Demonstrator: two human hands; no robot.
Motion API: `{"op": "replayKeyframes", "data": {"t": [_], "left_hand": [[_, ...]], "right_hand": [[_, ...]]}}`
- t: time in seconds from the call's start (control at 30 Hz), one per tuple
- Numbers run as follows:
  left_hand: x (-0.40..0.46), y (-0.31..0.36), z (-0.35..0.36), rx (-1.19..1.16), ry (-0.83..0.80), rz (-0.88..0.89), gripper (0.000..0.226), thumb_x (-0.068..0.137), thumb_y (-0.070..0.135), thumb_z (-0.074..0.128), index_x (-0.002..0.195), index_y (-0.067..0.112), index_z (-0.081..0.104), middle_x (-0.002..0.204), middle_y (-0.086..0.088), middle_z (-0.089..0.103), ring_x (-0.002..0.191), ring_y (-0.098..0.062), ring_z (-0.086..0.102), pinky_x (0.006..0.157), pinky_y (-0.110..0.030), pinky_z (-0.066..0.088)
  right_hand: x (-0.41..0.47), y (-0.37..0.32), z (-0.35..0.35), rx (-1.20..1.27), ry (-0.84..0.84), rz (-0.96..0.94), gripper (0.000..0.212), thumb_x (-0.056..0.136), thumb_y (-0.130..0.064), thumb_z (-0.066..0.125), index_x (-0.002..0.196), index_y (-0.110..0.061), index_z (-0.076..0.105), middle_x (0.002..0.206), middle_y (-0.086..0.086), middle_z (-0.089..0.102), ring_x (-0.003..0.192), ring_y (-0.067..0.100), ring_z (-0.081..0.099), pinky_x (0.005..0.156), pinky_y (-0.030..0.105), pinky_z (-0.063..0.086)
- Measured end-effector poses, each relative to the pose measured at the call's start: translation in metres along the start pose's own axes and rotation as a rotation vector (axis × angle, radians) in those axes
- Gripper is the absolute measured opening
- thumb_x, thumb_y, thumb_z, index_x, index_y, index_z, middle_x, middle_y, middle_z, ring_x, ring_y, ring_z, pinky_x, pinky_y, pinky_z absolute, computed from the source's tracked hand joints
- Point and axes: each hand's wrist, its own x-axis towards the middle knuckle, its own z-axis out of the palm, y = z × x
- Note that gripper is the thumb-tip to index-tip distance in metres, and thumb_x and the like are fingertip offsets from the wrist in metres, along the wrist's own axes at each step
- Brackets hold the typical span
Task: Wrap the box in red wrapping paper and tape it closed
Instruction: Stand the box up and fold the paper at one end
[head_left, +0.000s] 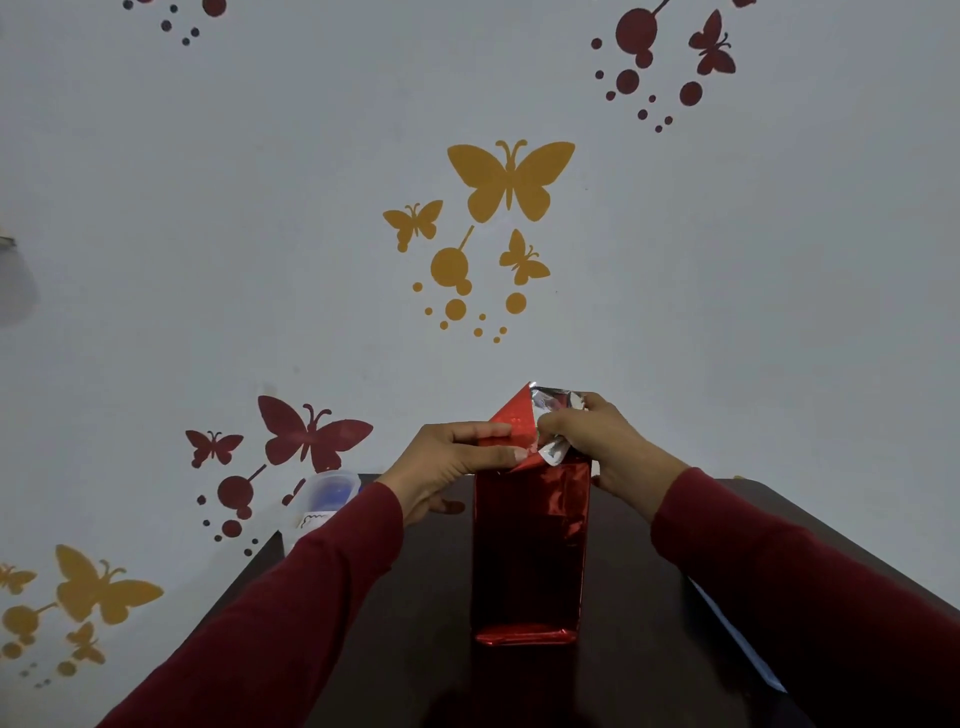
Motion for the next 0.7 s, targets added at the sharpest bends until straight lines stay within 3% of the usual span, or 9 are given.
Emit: {"op": "replayKeyframes", "data": {"t": [0.1,0.23,0.33,0.4,0.5,0.6,0.7], "left_hand": [[-0.001,0.001,0.001,0.009,0.006,0.003,0.040,0.069,0.035,0.093,0.105,0.044,0.080,0.116,0.013,0.074,0.122,-0.014,0.059,0.102,-0.061,0.049],[-0.003,-0.001,0.001,0.016,0.012,0.022,0.037,0.076,0.040,0.088,0.111,0.046,0.077,0.123,0.013,0.072,0.124,-0.015,0.058,0.101,-0.058,0.047],[-0.004,-0.001,0.004,-0.002,0.063,0.123,0.028,0.083,0.043,0.081,0.112,0.044,0.077,0.118,0.016,0.074,0.120,-0.008,0.061,0.102,-0.051,0.046],[-0.004,0.001,0.010,-0.001,0.192,0.264,0.019,0.087,0.037,0.079,0.106,0.039,0.080,0.114,0.014,0.076,0.114,-0.003,0.065,0.100,-0.037,0.048],[-0.010,0.005,0.025,0.214,0.469,0.564,0.011,0.089,0.029,0.076,0.096,0.038,0.078,0.110,0.020,0.070,0.113,-0.003,0.060,0.099,-0.020,0.044],[-0.026,0.012,0.053,0.621,0.585,0.956,0.015,0.089,0.029,0.070,0.103,0.032,0.076,0.113,0.018,0.066,0.115,-0.009,0.052,0.092,-0.027,0.041],[-0.033,0.012,0.090,0.727,0.477,1.270,0.013,0.089,0.020,0.070,0.099,0.023,0.077,0.104,0.010,0.070,0.105,-0.015,0.060,0.089,-0.036,0.044]], "right_hand": [[-0.005,0.000,0.001,0.043,0.018,0.005,0.042,0.069,-0.004,0.069,0.109,-0.016,0.062,0.096,0.010,0.070,0.077,0.024,0.069,0.063,0.032,0.053],[-0.025,-0.012,-0.007,0.095,-0.073,0.018,0.019,0.079,-0.009,0.063,0.097,-0.014,0.066,0.083,0.004,0.061,0.069,0.017,0.060,0.062,0.029,0.046],[-0.034,-0.010,-0.021,0.160,-0.067,0.050,0.021,0.082,-0.023,0.064,0.103,-0.022,0.067,0.110,-0.001,0.062,0.103,0.020,0.060,0.089,0.043,0.043],[-0.041,-0.005,-0.032,0.188,-0.018,0.045,0.023,0.085,-0.028,0.067,0.107,-0.026,0.065,0.128,-0.005,0.057,0.119,0.020,0.057,0.100,0.049,0.041],[-0.053,0.005,-0.052,0.196,0.022,0.005,0.013,0.093,-0.024,0.066,0.105,-0.022,0.070,0.130,-0.006,0.063,0.118,0.018,0.063,0.105,0.048,0.047],[-0.071,0.018,-0.074,0.172,0.054,-0.046,0.016,0.100,-0.019,0.061,0.109,-0.016,0.074,0.117,-0.002,0.073,0.107,0.016,0.072,0.096,0.041,0.055],[-0.086,0.036,-0.095,0.095,0.122,-0.084,0.018,0.099,-0.013,0.061,0.103,-0.014,0.079,0.107,-0.002,0.078,0.091,0.014,0.078,0.080,0.031,0.057]]}}
